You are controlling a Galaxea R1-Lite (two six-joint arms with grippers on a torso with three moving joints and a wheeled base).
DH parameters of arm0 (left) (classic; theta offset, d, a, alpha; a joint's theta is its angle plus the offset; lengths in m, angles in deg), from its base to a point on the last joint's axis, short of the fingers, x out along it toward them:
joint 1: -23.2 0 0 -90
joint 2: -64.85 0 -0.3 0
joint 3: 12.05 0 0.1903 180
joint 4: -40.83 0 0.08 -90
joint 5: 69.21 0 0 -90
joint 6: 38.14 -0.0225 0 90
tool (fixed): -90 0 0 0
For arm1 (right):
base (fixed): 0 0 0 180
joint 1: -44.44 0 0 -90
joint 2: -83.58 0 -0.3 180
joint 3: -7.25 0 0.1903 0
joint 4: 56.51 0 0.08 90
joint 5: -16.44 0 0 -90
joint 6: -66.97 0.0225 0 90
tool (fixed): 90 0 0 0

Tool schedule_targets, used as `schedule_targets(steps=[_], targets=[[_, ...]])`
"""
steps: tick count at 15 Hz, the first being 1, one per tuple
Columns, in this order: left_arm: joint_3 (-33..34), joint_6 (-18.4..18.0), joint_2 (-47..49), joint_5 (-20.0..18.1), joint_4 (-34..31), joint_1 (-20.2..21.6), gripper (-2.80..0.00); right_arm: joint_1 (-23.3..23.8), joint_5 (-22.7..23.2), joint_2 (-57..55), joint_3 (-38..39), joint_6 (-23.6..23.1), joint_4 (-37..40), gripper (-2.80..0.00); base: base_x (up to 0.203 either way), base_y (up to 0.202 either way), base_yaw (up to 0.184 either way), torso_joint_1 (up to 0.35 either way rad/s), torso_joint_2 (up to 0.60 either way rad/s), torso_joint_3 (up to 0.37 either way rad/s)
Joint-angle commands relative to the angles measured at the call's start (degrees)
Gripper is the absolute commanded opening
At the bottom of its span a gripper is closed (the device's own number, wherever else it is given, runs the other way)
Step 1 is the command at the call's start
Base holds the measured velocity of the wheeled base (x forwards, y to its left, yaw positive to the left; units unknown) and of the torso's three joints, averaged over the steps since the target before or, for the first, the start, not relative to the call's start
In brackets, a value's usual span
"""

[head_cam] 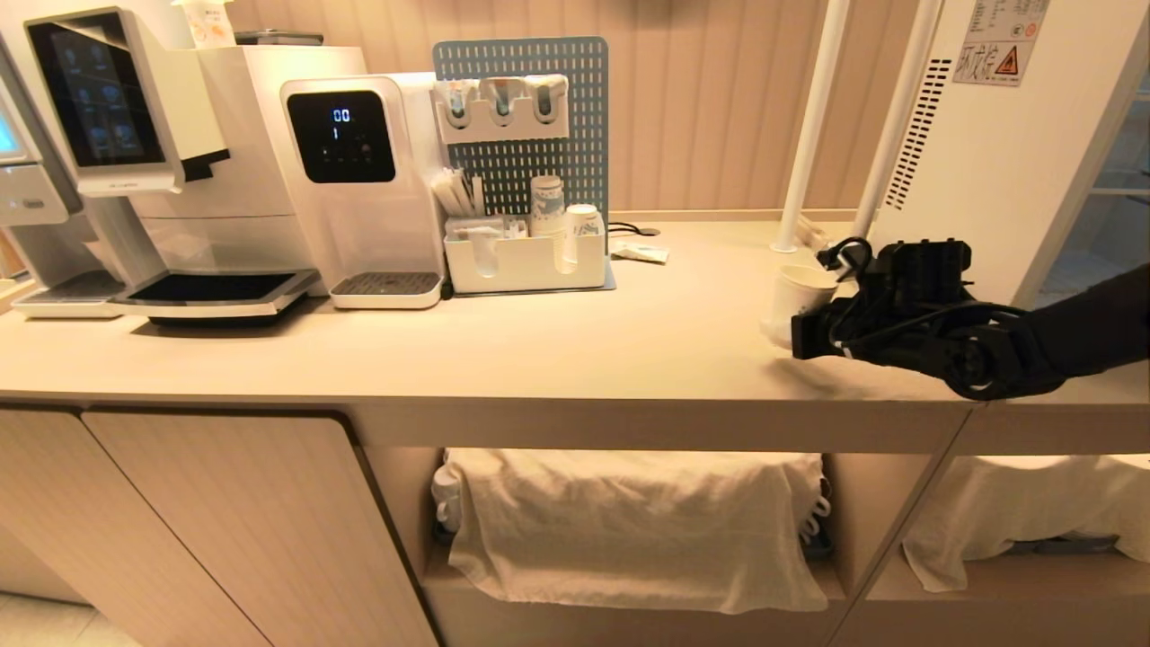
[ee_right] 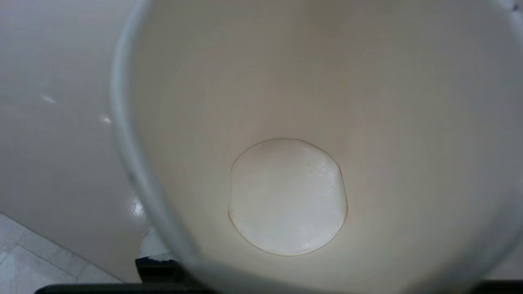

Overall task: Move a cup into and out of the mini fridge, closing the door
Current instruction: Put the paper cup in the freezer

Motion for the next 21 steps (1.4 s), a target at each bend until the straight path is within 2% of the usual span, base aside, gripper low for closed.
schedule_targets(steps=[1,6,8,15,18,20,21], targets=[[0.0,0.0,0.1,0.0,0.0,0.0,-2.8,1.2,-0.6,7.7,0.2,-2.1,8.7,-2.8,0.0,0.0,0.0,0.0,0.0,0.0],[0.0,0.0,0.1,0.0,0.0,0.1,-2.8,3.7,-5.3,29.0,2.1,-3.9,42.2,-2.8,0.0,0.0,0.0,0.0,0.0,0.0],[0.0,0.0,0.1,0.0,0.0,0.0,-2.8,4.0,-6.5,40.9,9.1,-3.9,47.6,-2.8,0.0,0.0,0.0,0.0,0.0,0.0],[0.0,0.0,0.1,0.0,0.0,0.0,-2.8,6.8,-11.8,91.5,52.4,-3.4,46.3,-2.8,0.0,0.0,0.0,0.0,0.0,0.0],[0.0,0.0,0.1,0.0,0.0,0.1,-2.8,8.9,-11.2,104.2,62.7,-3.5,43.4,-2.8,0.0,0.0,0.0,0.0,0.0,0.0],[0.0,0.0,0.1,0.0,0.0,0.0,-2.8,6.9,-11.8,108.9,67.1,-3.2,37.4,-2.8,0.0,0.0,0.0,0.0,0.0,0.0],[0.0,0.0,0.1,0.0,0.0,0.0,-2.8,6.2,-12.8,110.4,68.8,-3.1,32.0,-2.8,0.0,0.0,0.0,0.0,0.0,0.0]])
